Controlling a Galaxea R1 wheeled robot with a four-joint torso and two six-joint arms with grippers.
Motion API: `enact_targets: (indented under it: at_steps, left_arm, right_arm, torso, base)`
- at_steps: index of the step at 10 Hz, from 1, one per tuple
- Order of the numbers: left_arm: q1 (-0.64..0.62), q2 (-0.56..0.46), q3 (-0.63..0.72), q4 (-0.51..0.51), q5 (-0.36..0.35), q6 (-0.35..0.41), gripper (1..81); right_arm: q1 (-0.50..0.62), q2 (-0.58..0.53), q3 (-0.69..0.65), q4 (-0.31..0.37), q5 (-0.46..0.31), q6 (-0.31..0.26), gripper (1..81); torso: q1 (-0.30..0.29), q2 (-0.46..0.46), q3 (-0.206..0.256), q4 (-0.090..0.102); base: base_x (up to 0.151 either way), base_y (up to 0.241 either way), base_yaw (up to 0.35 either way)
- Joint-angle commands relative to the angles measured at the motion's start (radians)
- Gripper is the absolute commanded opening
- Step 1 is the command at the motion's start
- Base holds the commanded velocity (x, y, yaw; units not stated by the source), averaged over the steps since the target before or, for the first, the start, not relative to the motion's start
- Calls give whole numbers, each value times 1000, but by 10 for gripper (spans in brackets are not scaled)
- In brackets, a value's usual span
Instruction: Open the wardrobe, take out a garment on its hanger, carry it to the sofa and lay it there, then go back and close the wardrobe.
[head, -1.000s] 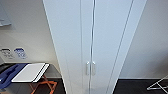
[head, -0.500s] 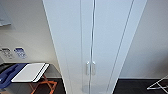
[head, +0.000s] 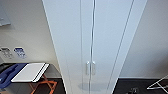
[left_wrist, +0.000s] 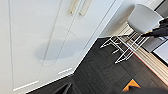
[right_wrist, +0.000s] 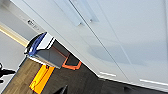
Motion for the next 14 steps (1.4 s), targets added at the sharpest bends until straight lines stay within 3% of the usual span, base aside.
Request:
enact_targets:
  at_steps: [1, 6, 8, 14]
  left_arm:
    - [-178, -38, 37, -31, 29, 3, 811]
    - [-322, 25, 11, -45, 61, 3, 811]
    - [-383, 73, -30, -59, 135, 0, 811]
    - [-471, 214, -179, -67, 149, -16, 811]
  right_arm:
    - [241, -9, 41, 15, -131, 5, 811]
    - [321, 105, -35, 2, -139, 5, 811]
    - [343, 156, -72, -4, -139, 5, 811]
    - [444, 316, -253, -7, -147, 4, 811]
  torso:
    - [0, 0, 0, 0]
    - [1, 1, -1, 0]
    - [2, 1, -2, 0]
    - [2, 2, -2, 0]
  base:
    - [0, 0, 0]
    - [0, 0, 0]
    - [0, 0, 0]
    - [0, 0, 0]
